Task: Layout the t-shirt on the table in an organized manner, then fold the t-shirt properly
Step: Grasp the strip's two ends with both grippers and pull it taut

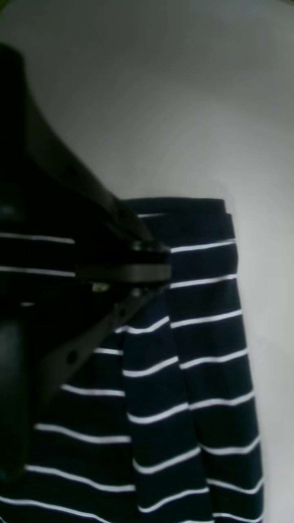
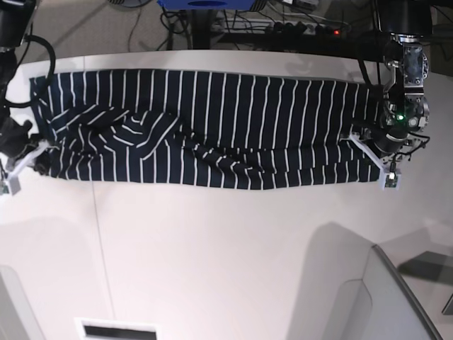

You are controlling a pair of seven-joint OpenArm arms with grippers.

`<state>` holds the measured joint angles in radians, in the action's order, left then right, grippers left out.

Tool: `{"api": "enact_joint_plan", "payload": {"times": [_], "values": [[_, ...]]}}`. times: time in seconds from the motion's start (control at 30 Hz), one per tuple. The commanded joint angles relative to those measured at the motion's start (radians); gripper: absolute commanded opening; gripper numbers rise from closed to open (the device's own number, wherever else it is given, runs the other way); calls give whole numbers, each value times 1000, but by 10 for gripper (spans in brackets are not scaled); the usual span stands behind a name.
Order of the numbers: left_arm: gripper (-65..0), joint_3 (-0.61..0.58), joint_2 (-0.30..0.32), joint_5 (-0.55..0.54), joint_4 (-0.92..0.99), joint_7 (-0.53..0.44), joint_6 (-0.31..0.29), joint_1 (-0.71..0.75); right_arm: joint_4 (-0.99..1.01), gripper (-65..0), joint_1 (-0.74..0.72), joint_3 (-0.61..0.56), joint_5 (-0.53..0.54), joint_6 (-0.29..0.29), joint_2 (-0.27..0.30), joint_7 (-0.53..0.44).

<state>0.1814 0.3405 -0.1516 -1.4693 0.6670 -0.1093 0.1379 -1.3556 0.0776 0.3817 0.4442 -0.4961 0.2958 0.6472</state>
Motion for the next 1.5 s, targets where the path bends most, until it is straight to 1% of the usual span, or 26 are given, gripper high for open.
{"api": "enact_joint_plan", "payload": {"times": [0.0, 0.13, 0.23, 0.27, 0.33, 0.37, 0.43, 0.5, 0.57, 0.63, 0.7, 0.77, 0.8, 0.83, 0.87, 0.9, 0.93, 0.97, 1.0, 1.07, 1.2, 1.33, 1.47], "values": [[-650, 5, 15, 8, -24, -16, 1, -1, -23, -624, -15, 6, 14, -3, 19, -17], [-650, 5, 19, 4, -26, -13, 1, 21, -25, -624, -17, 6, 14, -3, 19, -13], [-650, 8, 22, 4, -64, -13, 1, 52, -25, -624, -17, 6, 14, -3, 19, -13], [-634, 13, 22, 4, -83, -13, 1, 68, -25, -624, -17, 6, 14, -3, 19, -13], [-507, 16, 22, 10, -129, -13, 1, 95, -18, -623, -17, 1, 14, -3, 19, -13], [-462, 16, 24, 11, -153, -13, 1, 105, -17, -623, -17, 1, 14, -3, 19, -13], [-403, 17, 25, 11, -196, -13, 1, 130, -17, -623, -17, 0, 14, -3, 18, -13], [-360, 17, 44, 4, -230, -13, 1, 154, -17, -623, -17, -2, 14, -3, 18, -11], [-319, 20, 45, 2, -242, -13, 1, 161, -17, -623, -15, -2, 14, -3, 18, -11], [-281, 74, 38, 1, -236, -14, 1, 167, -17, -623, -11, -2, 14, -3, 18, -11], [-234, 162, -1, -12, -218, -14, 0, 159, -17, -623, -9, -2, 14, -3, 18, -11], [-163, 235, -17, -81, -179, -14, -11, 154, -17, -623, -8, -3, 14, -5, 18, -11], [-115, 261, -14, -144, -149, -16, -39, 144, -17, -623, -6, -3, 14, -6, 18, -11], [-74, 281, -13, -204, -115, -16, -79, 131, -17, -623, 1, -3, 14, -8, 18, -11], [-25, 298, -1, -256, -74, -16, -134, 124, -17, -623, 6, -3, 14, -9, 18, -11], [0, 303, 24, -305, -21, -16, -198, 114, -17, -623, 9, -3, 14, -9, 18, -11], [0, 304, 45, -340, 35, -17, -252, 113, -18, -623, 11, -3, 14, -9, 18, -11], [0, 304, 55, -354, 77, -20, -287, 102, -20, -623, 12, -3, 14, -9, 18, -11], [0, 306, 55, -357, 114, -22, -307, 84, -20, -623, 12, -3, 14, -9, 18, -11], [0, 307, 58, -357, 189, -22, -313, 52, -20, -623, 12, -3, 12, -9, 18, -11], [0, 310, 53, -357, 253, -31, -316, 29, -18, -623, 12, -3, 12, -9, 18, -11], [0, 301, 52, -357, 315, -102, -316, 13, -17, -623, 12, -5, 12, -11, 18, -11], [0, 228, 52, -357, 379, -109, -316, -21, -17, -623, 12, -5, 12, -11, 18, -11]]}}
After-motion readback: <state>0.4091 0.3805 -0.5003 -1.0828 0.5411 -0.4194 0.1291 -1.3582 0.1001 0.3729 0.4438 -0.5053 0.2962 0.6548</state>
